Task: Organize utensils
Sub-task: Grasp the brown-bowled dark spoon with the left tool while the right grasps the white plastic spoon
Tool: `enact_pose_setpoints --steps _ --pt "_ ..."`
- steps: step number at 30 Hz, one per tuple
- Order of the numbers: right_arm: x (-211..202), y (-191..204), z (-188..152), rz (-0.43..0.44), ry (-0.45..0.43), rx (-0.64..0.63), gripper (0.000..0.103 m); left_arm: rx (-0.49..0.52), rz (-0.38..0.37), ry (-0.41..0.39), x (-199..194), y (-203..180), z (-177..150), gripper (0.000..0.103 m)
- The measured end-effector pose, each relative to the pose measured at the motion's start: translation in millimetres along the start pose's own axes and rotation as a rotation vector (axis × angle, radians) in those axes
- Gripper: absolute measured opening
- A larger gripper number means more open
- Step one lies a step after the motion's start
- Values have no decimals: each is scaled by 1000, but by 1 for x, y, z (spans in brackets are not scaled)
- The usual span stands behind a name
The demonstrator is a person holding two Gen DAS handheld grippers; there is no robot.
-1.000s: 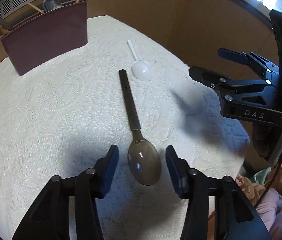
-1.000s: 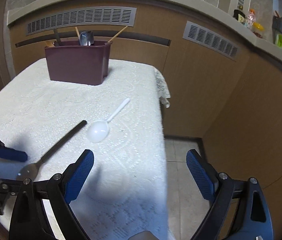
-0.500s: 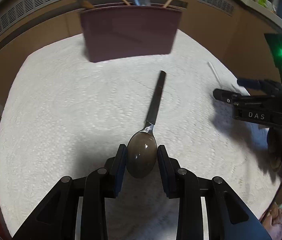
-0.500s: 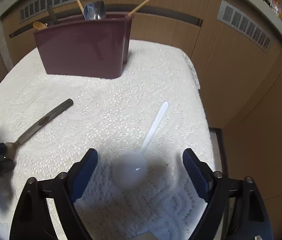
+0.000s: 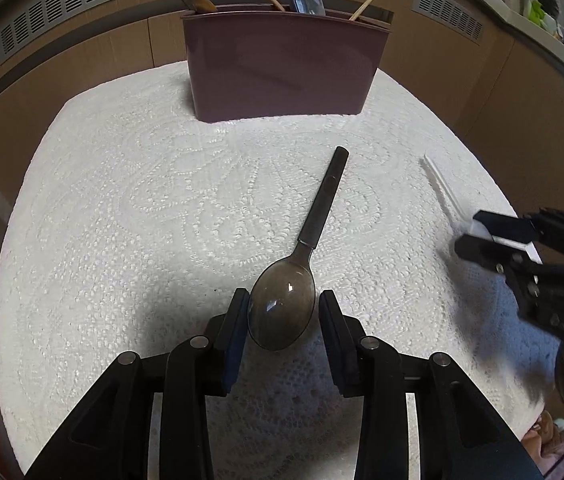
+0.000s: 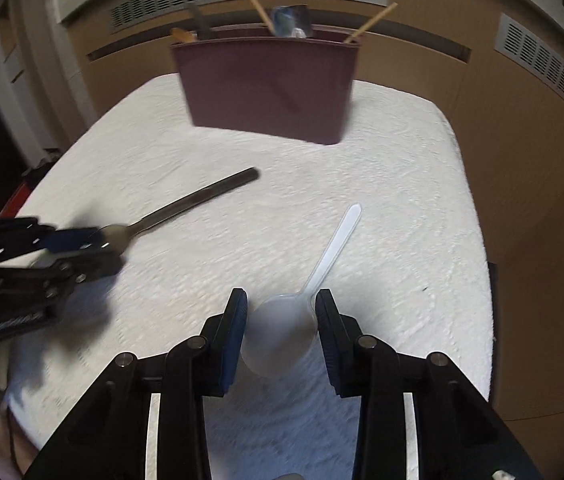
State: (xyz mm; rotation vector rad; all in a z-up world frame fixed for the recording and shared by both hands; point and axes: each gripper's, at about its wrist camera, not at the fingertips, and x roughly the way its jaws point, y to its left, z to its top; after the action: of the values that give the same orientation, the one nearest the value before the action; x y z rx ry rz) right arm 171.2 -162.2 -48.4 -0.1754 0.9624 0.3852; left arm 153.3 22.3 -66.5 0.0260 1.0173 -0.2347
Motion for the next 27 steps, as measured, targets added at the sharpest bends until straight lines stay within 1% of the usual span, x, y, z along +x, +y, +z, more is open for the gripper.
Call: enact_pose_setpoints --steps 3,9,13,18,21,23,25,26,27 --pt "-5 3 -9 16 5 -17 33 -7 -16 4 -1 -1 -2 44" --pt "-12 -12 -28 2 31 8 33 -20 -82 19 -5 -4 -7 45" --pt "-16 -20 -30 -18 27 25 33 -30 -88 27 -5 -3 -6 45" --pt "-15 -23 -31 -16 18 34 33 -24 -63 28 -4 -3 -5 45" --pt "-13 -23 -33 -14 28 28 34 -18 -51 27 2 -8 3 46" --pt "-13 -24 -33 -10 28 37 34 5 -56 31 9 -13 15 46" --pt "-14 -26 -32 -8 22 53 34 54 -58 39 16 -21 30 46" --pt "-16 -28 -32 -10 18 61 34 101 -61 47 20 -27 39 45" --pt "-18 -30 -31 -11 11 70 34 127 -66 56 23 -30 44 43"
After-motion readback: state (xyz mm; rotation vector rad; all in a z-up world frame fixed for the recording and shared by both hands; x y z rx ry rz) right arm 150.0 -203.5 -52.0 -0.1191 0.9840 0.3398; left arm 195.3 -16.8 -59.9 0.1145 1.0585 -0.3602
